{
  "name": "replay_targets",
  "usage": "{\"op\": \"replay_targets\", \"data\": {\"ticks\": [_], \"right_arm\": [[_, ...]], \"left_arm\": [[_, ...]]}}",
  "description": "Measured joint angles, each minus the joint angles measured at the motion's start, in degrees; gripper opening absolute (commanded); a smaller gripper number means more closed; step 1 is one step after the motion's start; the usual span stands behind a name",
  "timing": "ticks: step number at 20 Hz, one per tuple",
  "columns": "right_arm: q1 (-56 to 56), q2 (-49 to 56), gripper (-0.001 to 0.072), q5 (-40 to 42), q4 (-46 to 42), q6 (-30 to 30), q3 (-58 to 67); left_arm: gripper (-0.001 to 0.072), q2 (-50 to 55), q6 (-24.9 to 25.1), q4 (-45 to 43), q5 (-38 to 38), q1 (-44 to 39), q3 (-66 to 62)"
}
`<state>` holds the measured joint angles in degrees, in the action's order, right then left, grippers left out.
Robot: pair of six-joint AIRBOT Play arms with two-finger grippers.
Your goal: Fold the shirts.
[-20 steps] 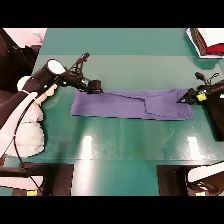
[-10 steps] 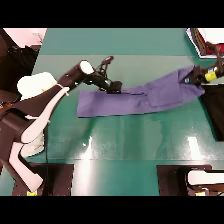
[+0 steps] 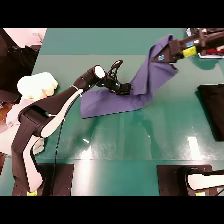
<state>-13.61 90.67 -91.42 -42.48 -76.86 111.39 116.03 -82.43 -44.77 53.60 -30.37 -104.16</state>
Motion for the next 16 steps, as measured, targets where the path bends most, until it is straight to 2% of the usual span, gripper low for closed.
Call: {"op": "replay_targets", "data": {"ticks": [4,8,16], "right_arm": [[-3.7,3.4,0.0015,-0.1,0.2,-0.2,3.3],[-5.3,4.9,0.0015,-0.2,0.3,-0.1,3.3],[-8.7,7.2,0.0016,1.1,0.3,1.1,2.5]], "left_arm": [[0.0023,0.1,-0.1,-0.1,1.2,0.9,-0.6],[0.0022,-0.3,-0.1,-1.6,8.2,4.1,-1.7],[0.0023,-9.2,0.0,-13.9,18.3,12.3,-2.2]]}}
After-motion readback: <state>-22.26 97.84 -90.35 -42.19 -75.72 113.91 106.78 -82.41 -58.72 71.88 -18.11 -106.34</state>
